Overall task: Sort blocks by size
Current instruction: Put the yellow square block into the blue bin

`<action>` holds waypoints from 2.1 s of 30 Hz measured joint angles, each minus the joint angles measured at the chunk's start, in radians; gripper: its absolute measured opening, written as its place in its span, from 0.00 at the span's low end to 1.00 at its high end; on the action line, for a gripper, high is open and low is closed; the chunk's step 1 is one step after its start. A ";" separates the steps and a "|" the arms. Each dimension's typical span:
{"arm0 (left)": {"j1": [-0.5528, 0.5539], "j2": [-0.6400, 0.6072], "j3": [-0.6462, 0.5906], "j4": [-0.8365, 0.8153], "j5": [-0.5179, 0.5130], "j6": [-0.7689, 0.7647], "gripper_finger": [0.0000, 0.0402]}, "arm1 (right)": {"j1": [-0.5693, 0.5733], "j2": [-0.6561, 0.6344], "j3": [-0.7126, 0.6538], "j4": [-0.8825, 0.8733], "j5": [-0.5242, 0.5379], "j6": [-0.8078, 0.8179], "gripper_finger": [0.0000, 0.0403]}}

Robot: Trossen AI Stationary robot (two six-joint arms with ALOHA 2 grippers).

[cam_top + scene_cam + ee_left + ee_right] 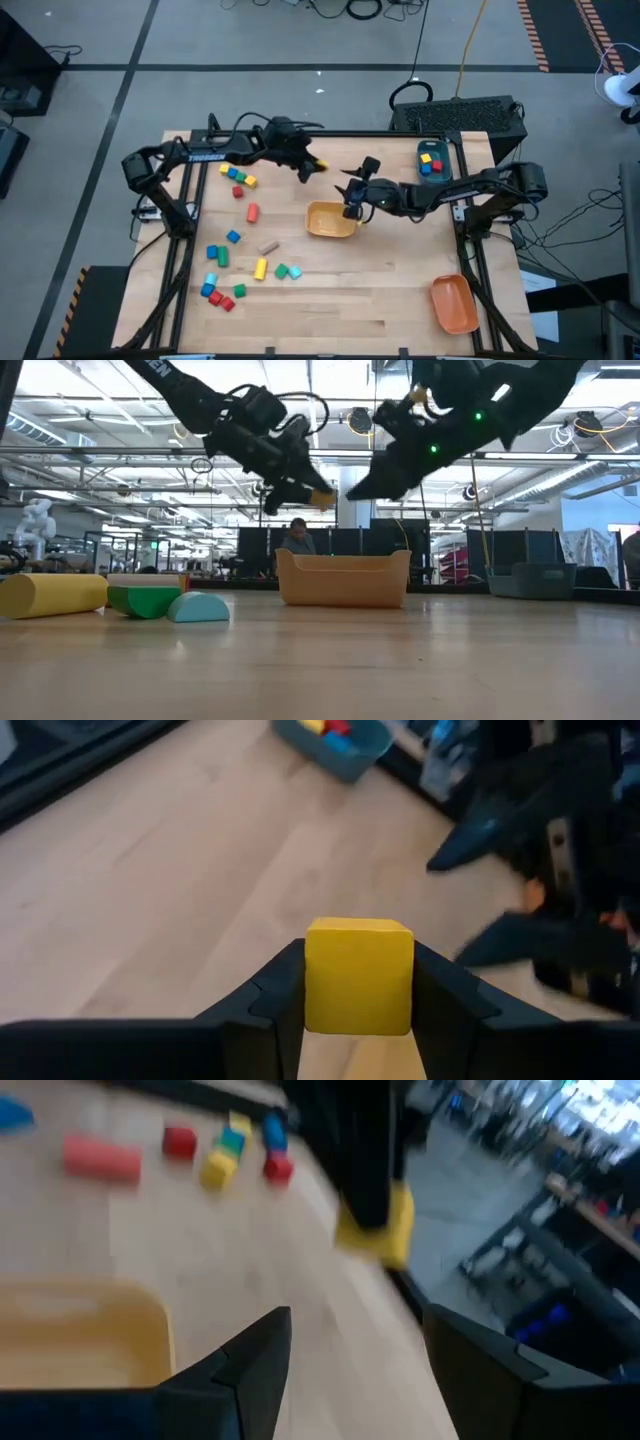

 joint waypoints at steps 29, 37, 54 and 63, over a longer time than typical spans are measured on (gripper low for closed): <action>-0.094 0.000 0.000 0.272 -0.003 -0.253 0.35 | 0.007 0.000 0.000 0.222 0.120 -0.100 0.52; -0.104 0.000 0.000 0.274 -0.022 -0.266 0.35 | 0.007 0.000 0.000 0.224 0.120 -0.113 0.32; -0.060 0.000 -0.002 0.216 0.119 -0.087 0.50 | 0.018 -0.009 0.001 0.162 0.241 -0.096 0.29; 0.037 -0.013 -0.002 0.084 0.209 -0.015 0.50 | 0.012 -0.122 0.001 -0.183 0.362 0.098 0.29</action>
